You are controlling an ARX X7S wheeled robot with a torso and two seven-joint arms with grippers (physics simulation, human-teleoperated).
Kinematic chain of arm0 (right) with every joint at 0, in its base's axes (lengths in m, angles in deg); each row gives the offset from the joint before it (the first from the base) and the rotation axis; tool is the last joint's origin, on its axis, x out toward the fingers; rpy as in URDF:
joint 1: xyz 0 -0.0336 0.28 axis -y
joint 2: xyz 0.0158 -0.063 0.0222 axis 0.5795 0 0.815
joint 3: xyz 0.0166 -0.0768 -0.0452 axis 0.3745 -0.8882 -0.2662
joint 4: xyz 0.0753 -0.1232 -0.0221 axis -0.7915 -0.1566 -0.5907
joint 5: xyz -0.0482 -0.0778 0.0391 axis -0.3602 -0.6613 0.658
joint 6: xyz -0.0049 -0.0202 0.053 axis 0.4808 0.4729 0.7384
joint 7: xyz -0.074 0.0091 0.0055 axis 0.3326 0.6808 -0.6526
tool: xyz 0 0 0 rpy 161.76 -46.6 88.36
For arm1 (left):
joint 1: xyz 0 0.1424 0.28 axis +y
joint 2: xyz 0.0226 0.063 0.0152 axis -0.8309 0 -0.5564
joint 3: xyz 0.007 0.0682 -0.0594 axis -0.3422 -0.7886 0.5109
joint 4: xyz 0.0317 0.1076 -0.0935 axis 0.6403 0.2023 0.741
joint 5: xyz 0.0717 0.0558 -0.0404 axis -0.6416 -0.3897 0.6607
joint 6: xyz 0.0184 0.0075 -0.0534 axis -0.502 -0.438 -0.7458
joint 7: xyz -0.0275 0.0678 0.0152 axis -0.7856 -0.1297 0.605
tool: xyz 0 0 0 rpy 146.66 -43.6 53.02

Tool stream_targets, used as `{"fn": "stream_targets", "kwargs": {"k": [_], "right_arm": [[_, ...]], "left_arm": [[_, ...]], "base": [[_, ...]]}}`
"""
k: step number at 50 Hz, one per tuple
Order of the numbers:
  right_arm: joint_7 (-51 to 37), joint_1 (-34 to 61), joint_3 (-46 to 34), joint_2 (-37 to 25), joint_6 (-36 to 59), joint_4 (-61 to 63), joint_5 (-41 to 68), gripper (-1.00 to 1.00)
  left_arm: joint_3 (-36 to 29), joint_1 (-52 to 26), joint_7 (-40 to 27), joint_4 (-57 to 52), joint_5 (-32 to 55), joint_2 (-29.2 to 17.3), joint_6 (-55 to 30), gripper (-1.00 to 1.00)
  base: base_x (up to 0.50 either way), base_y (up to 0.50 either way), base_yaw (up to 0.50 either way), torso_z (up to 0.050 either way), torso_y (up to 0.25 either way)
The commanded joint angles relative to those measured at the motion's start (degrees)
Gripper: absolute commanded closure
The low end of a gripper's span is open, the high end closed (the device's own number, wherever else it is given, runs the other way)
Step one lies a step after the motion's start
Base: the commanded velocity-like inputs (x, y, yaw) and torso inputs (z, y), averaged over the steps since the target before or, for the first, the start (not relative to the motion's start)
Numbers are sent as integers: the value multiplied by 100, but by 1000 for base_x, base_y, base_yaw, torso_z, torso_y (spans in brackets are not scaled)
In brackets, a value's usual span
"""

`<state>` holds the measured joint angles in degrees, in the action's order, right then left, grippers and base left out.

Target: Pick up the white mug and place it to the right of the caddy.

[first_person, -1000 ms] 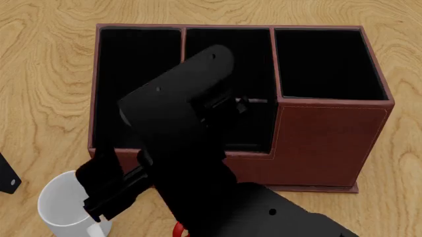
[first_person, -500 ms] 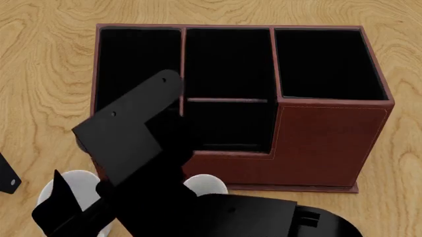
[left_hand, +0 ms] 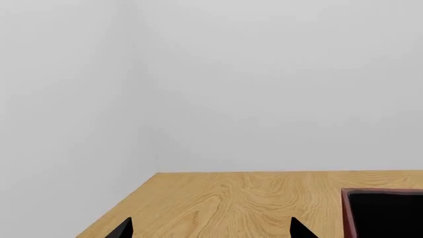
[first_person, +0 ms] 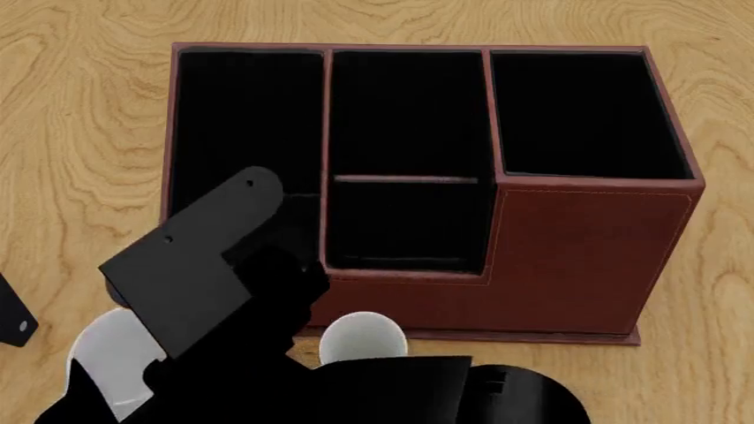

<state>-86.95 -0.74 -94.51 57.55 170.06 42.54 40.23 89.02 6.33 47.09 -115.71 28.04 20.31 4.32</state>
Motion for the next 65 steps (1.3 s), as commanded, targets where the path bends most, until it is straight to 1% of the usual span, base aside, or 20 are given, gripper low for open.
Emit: {"fn": "stream_targets", "kwargs": {"k": [1, 11, 33, 65], "right_arm": [[36, 19, -217, 4, -108, -250, 74, -100], [206, 46, -563, -68, -301, -504, -30, -100], [307, 92, -873, -149, -505, -866, 81, -100], [1006, -76, -1604, -362, -1248, -1525, -517, -100]], "left_arm": [[-27, 92, -11, 53, -17, -58, 141, -100], [-103, 118, -34, 106, -48, -96, 230, -100], [-177, 69, -112, 167, 18, -141, 287, -100], [-339, 221, -171, 269, -74, -211, 521, -100]], "base": [[0, 0, 0, 0, 0], [0, 0, 0, 0, 0], [0, 0, 0, 0, 0], [0, 0, 0, 0, 0]]}}
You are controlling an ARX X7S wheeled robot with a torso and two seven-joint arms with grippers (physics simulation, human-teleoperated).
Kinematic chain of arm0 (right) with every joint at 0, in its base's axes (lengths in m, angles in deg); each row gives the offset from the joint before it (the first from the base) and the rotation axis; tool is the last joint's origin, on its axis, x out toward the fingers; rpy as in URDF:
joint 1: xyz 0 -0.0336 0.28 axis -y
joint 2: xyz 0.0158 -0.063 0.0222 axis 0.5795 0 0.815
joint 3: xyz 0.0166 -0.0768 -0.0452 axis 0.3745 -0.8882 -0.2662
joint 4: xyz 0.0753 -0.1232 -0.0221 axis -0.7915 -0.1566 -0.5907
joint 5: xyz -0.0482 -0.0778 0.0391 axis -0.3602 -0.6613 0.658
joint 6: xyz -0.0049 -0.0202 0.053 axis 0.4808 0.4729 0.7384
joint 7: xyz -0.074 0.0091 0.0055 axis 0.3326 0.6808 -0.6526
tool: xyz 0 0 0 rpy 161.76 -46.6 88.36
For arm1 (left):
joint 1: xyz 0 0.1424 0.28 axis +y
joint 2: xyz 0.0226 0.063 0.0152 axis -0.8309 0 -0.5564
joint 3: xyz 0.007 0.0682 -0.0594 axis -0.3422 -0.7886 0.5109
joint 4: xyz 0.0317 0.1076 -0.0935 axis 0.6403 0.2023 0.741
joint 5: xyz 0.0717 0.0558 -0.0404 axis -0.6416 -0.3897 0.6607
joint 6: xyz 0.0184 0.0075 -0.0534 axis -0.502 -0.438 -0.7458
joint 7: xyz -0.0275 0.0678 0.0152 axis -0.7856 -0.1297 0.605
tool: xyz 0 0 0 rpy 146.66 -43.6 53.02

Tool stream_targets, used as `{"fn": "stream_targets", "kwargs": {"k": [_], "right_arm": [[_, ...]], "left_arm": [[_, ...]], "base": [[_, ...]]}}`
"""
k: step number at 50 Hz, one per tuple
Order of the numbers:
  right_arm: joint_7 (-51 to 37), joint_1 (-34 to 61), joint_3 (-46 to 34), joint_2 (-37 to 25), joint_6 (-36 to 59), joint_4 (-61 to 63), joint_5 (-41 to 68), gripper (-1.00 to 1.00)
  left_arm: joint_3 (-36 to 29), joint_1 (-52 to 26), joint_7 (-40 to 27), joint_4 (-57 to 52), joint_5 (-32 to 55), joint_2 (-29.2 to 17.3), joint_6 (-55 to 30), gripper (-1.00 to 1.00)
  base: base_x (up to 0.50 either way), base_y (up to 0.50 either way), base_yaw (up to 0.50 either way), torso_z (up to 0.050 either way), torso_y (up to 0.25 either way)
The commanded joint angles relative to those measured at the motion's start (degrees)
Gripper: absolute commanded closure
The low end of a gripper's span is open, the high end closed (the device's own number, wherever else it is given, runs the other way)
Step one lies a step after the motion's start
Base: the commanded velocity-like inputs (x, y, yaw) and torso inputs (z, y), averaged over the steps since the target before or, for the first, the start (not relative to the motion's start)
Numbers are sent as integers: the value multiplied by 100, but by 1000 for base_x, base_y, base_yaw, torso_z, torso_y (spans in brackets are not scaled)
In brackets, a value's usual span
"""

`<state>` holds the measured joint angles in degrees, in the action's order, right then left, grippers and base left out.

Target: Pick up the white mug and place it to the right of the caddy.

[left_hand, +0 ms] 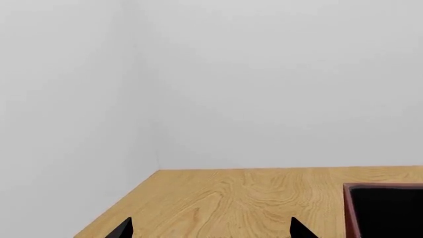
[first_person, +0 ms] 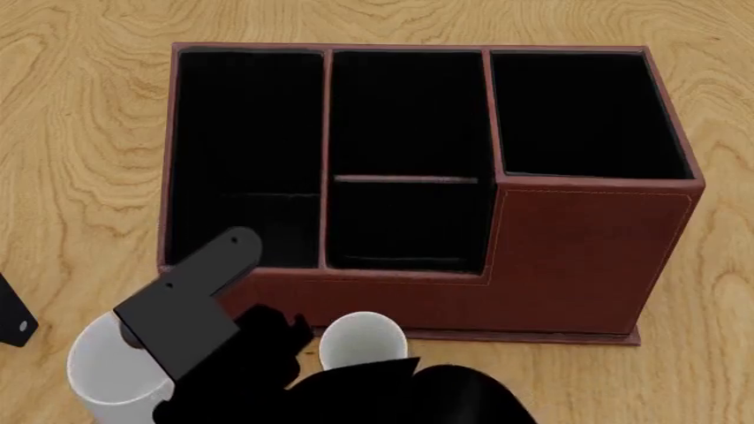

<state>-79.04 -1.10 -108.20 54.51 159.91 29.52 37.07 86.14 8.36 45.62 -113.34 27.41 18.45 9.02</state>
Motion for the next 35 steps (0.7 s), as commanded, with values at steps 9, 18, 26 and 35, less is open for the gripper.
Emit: {"fn": "stream_targets", "kwargs": {"k": [9, 18, 26, 35], "right_arm": [[435, -20, -413, -102, -480, -483, -421, -100], [604, 41, -647, -87, -636, -745, -637, -100], [717, 76, -779, -61, -715, -930, -720, -100], [829, 105, -956, -39, -813, -1132, -847, -100]], "left_arm": [[-95, 62, -33, 57, -39, -39, 121, -100], [-79, 73, -57, 55, -4, -66, 129, -100], [-144, 80, -67, 105, -41, -73, 189, -100], [-188, 48, -89, 127, -19, -80, 199, -100]], "base": [[0, 0, 0, 0, 0], [0, 0, 0, 0, 0], [0, 0, 0, 0, 0], [0, 0, 0, 0, 0]]}}
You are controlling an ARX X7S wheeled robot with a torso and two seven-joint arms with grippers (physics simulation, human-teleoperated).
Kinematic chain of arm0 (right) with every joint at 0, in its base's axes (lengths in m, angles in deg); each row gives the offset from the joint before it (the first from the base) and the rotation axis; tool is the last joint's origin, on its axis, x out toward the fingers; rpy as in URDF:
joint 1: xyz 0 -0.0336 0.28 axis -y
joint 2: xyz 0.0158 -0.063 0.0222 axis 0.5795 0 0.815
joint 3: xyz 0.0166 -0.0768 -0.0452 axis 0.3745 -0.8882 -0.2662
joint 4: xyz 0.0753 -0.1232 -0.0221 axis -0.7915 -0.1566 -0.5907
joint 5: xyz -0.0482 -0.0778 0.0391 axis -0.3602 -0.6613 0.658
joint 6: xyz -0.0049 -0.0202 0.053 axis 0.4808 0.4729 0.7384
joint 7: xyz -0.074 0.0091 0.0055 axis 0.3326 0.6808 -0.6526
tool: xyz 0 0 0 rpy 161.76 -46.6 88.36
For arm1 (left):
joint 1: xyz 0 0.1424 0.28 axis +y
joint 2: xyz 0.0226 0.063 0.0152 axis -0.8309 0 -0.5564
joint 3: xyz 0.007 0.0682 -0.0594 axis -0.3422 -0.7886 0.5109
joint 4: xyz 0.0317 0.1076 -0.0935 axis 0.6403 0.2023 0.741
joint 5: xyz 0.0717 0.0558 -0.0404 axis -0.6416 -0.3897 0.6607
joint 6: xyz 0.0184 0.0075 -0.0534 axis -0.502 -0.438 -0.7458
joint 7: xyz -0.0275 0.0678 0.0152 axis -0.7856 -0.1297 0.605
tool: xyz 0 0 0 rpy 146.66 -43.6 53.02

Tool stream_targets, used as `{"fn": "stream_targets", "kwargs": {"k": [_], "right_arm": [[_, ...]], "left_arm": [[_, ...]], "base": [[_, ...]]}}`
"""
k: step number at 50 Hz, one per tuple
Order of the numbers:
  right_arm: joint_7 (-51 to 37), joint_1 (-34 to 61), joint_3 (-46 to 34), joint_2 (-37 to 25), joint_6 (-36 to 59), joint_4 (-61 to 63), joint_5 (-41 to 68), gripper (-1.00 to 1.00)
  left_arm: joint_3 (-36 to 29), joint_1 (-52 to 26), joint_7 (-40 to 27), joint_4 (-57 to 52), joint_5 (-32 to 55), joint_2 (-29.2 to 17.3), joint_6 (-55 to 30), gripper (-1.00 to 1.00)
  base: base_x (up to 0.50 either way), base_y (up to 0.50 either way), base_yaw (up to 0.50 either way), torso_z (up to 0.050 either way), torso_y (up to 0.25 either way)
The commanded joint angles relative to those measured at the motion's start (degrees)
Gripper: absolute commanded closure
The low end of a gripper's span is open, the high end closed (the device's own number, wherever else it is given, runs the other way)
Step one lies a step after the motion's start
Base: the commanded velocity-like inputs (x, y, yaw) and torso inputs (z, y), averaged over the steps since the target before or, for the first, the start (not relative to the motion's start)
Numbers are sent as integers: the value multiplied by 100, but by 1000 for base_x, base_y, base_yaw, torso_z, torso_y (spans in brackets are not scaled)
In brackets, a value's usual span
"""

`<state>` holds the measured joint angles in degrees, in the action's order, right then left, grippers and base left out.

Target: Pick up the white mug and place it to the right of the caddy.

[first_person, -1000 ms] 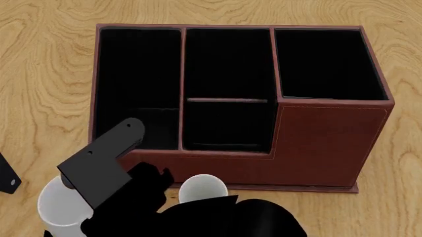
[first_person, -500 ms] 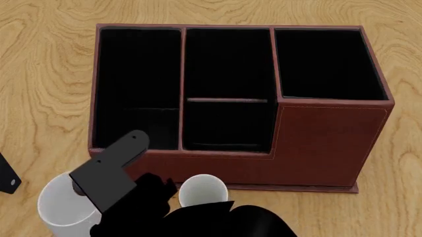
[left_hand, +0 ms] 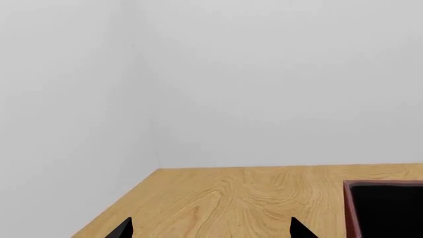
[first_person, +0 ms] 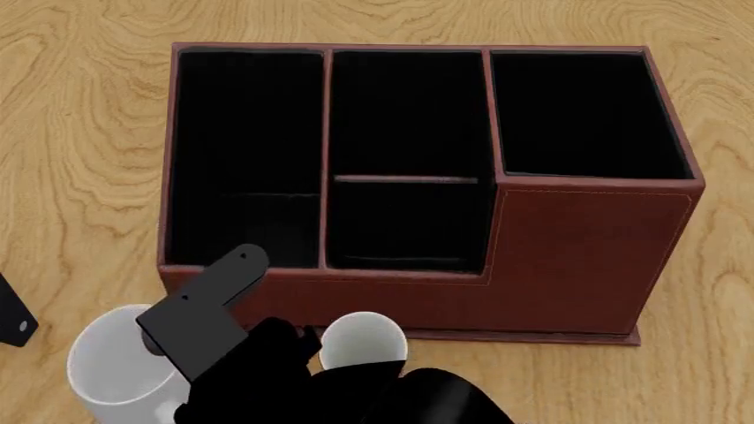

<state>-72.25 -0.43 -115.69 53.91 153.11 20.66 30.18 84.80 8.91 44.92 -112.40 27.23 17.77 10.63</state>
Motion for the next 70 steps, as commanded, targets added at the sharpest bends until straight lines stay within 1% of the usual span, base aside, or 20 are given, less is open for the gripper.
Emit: {"fn": "stream_targets", "kwargs": {"k": [1, 11, 17, 28, 48, 53, 70], "right_arm": [[161, 48, -219, 24, -139, -269, -166, -100], [253, 157, -331, 100, -174, -464, -212, -100], [382, 159, -477, 151, -316, -662, -335, -100], [498, 156, -643, 196, -464, -889, -451, -100], [603, 123, -805, 250, -632, -1109, -492, -100], [635, 93, -856, 260, -712, -1171, -528, -100], [831, 244, -1002, 396, -920, -1529, -640, -100]], "left_arm": [[-59, 1, -18, 44, -7, -13, 49, -100], [-42, 26, -14, 69, 7, -36, 104, -100], [-137, 155, 35, 151, -126, -34, 272, -100], [-191, 141, -13, 140, -112, -55, 252, -100], [-140, 299, -7, 139, -126, -93, 395, -100], [-30, 272, -34, 114, -31, -120, 341, -100], [12, 224, -94, 56, 77, -191, 284, -100]], "base": [[0, 0, 0, 0, 0], [0, 0, 0, 0, 0], [0, 0, 0, 0, 0], [0, 0, 0, 0, 0], [0, 0, 0, 0, 0], [0, 0, 0, 0, 0], [0, 0, 0, 0, 0]]}}
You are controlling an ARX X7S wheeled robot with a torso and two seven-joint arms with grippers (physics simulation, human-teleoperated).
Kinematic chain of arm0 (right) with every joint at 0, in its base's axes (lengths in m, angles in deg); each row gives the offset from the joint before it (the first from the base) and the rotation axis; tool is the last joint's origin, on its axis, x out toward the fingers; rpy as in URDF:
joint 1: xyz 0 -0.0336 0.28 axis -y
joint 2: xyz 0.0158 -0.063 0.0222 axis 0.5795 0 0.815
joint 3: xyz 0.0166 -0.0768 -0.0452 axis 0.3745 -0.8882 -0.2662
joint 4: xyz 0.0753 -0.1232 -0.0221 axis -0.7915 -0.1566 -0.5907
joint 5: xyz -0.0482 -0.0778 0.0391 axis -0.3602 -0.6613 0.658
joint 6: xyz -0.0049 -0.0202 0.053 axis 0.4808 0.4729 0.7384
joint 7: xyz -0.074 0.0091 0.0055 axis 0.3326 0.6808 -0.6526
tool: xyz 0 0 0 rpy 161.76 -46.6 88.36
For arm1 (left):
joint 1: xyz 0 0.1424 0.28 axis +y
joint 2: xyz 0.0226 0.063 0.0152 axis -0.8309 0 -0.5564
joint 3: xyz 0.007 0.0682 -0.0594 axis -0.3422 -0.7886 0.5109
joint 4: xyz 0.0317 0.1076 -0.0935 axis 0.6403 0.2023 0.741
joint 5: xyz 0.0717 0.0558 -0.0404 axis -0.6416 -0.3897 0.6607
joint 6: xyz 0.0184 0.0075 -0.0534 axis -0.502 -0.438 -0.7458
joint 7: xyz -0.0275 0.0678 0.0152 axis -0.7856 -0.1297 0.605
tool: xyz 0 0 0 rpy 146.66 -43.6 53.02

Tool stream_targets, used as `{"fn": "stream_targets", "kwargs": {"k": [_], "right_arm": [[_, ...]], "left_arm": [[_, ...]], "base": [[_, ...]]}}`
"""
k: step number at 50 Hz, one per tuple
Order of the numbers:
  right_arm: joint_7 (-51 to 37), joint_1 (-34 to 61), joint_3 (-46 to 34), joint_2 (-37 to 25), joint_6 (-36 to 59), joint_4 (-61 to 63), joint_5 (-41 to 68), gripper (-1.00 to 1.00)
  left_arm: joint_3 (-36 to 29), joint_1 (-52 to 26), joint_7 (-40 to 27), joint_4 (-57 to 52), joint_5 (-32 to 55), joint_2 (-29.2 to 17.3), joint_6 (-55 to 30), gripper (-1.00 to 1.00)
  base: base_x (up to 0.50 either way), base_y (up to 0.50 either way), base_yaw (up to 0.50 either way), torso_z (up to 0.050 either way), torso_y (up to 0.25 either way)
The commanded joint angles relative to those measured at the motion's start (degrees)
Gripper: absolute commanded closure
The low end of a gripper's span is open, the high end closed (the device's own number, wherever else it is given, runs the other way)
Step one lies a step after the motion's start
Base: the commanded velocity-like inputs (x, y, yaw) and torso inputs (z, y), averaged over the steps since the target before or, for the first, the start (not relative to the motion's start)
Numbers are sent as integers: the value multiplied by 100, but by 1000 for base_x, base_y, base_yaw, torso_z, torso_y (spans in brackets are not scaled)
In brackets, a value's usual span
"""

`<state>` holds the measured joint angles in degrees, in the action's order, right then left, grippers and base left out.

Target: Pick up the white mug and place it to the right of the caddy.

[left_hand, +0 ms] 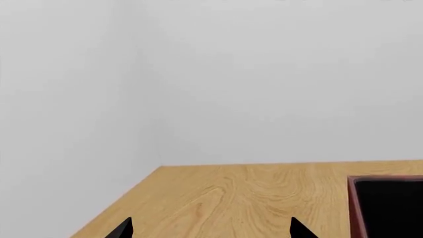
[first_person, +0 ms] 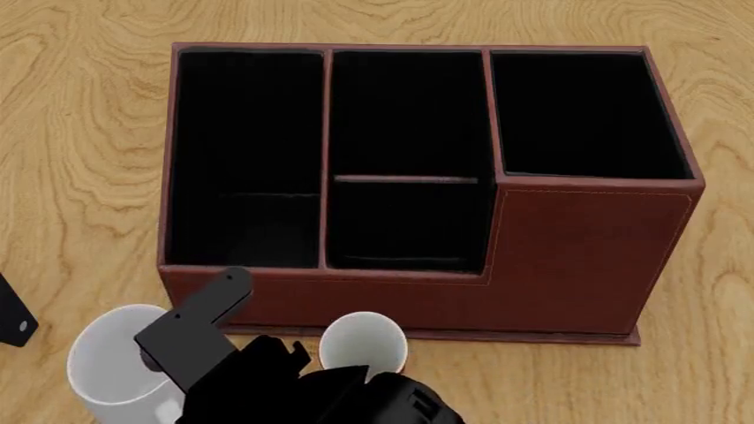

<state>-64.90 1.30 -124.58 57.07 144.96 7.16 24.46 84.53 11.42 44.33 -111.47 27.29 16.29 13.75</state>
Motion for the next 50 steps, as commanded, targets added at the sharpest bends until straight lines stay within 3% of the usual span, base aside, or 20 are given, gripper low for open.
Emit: {"fn": "stream_targets", "kwargs": {"k": [1, 50], "right_arm": [[104, 68, -130, 86, -115, -194, -75, -100], [334, 22, -606, 265, -381, -783, -74, -100]], "left_arm": [[47, -27, -42, -55, 83, -49, -38, -100], [-10, 53, -71, 68, 76, -117, 180, -100]], "base": [[0, 0, 0, 0, 0], [0, 0, 0, 0, 0]]}}
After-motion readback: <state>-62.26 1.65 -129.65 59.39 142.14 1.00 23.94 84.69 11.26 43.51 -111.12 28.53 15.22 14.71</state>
